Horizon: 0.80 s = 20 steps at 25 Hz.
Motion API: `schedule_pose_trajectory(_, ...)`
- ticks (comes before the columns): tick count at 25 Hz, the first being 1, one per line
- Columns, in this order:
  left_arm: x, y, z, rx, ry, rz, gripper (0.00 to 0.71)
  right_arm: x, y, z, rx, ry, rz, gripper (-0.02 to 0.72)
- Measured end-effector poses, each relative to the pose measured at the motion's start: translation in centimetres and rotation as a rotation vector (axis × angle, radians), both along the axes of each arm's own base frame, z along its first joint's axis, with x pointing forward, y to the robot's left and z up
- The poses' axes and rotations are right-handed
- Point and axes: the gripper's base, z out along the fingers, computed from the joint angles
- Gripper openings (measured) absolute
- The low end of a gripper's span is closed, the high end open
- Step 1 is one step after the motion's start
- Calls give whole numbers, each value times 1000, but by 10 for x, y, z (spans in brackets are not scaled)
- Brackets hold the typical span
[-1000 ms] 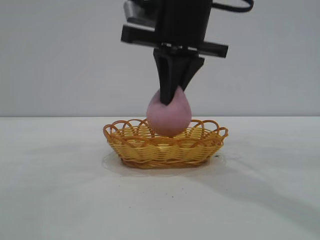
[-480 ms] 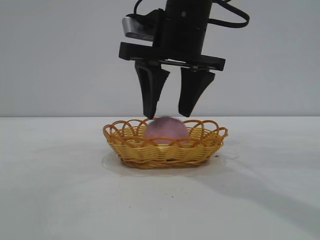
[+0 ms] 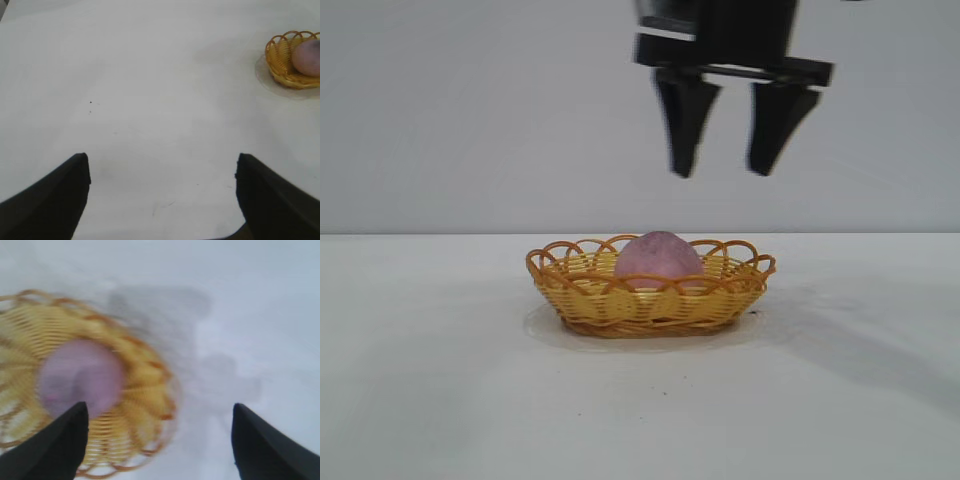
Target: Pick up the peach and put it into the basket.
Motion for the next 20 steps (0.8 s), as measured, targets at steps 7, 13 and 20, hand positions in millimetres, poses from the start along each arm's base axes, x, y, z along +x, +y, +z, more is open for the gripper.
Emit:
schedule_pose_trajectory(7,0,0,0,0,0,0,577,7,-76,-1,-9,40,-184,545)
schedule_pose_trajectory(13,0,0,0,0,0,0,577,-4,-81,23,34,38,-216,545)
schedule_pose_trajectory(20,0,0,0,0,0,0,577,-37,-62,81,57,-22,-162,545)
